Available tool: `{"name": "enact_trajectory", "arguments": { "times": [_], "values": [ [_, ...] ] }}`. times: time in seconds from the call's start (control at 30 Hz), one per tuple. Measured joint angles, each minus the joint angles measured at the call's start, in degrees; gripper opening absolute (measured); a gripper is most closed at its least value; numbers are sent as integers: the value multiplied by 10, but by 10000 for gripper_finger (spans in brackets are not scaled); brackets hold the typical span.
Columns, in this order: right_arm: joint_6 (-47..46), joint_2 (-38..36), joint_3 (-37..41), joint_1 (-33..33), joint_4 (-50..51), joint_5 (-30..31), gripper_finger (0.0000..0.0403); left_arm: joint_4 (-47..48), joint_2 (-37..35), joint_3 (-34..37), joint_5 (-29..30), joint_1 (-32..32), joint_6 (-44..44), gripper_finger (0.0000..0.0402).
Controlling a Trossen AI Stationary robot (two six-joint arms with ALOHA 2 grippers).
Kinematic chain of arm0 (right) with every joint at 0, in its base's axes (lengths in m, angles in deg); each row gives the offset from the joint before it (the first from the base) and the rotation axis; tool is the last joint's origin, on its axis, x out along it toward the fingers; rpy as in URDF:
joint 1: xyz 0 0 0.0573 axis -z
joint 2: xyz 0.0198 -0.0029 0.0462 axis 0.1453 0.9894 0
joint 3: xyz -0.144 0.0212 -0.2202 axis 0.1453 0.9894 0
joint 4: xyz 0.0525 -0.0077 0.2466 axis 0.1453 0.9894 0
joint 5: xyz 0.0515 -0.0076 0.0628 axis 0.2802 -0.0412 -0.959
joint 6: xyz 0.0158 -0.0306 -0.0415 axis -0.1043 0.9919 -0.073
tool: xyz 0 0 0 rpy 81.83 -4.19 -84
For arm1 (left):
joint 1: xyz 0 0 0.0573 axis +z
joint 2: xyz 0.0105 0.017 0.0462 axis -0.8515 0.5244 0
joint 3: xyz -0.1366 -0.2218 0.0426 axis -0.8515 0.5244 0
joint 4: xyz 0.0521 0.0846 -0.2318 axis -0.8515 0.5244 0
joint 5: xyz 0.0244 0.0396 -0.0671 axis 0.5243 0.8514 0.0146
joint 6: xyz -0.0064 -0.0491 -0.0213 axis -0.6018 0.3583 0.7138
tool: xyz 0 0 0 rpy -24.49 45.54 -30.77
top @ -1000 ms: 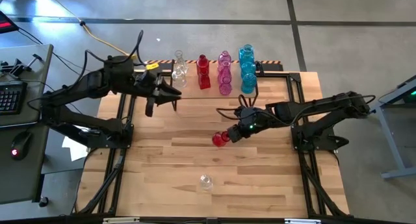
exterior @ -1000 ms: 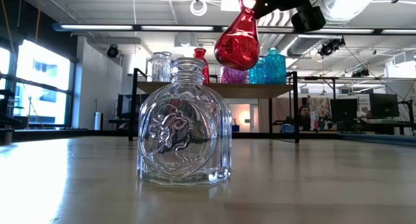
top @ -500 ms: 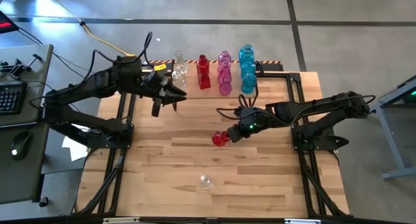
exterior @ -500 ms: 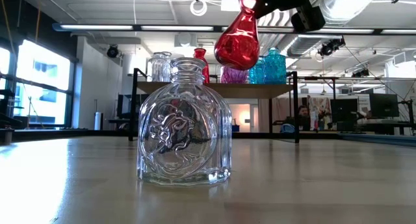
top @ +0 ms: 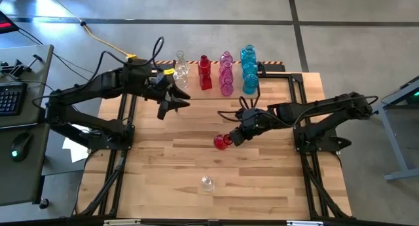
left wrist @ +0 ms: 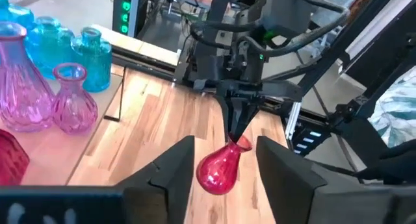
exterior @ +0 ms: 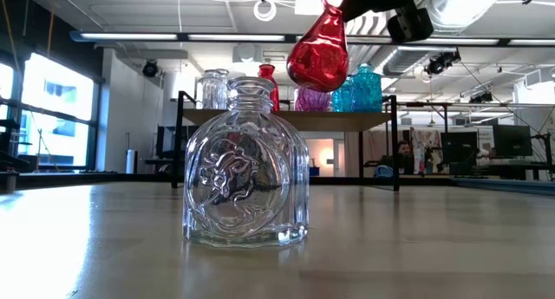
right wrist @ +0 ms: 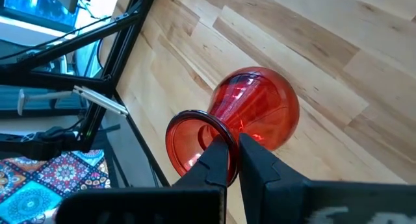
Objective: Sort vases onto shelf
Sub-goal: Put the red vase on the shelf aligned with the other red vases
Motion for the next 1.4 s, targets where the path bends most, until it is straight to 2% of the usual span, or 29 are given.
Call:
{"name": "enact_trajectory", "arguments": {
  "times": [0.17,0.3,0.73,0.93,1.4],
  "values": [
    [15,0,0,0,0,-1,0,0,21,0,0,-7,19,186],
    [29,0,0,9,0,-30,0,-1,44,0,0,-27,-5,199],
    [75,0,0,43,-11,-82,0,-25,161,0,21,-104,-41,198],
    [89,0,0,57,-27,-104,0,-83,209,0,29,-117,-66,198],
    [102,0,0,75,-27,-119,0,-113,240,0,41,-120,-98,198]
  ]
}}
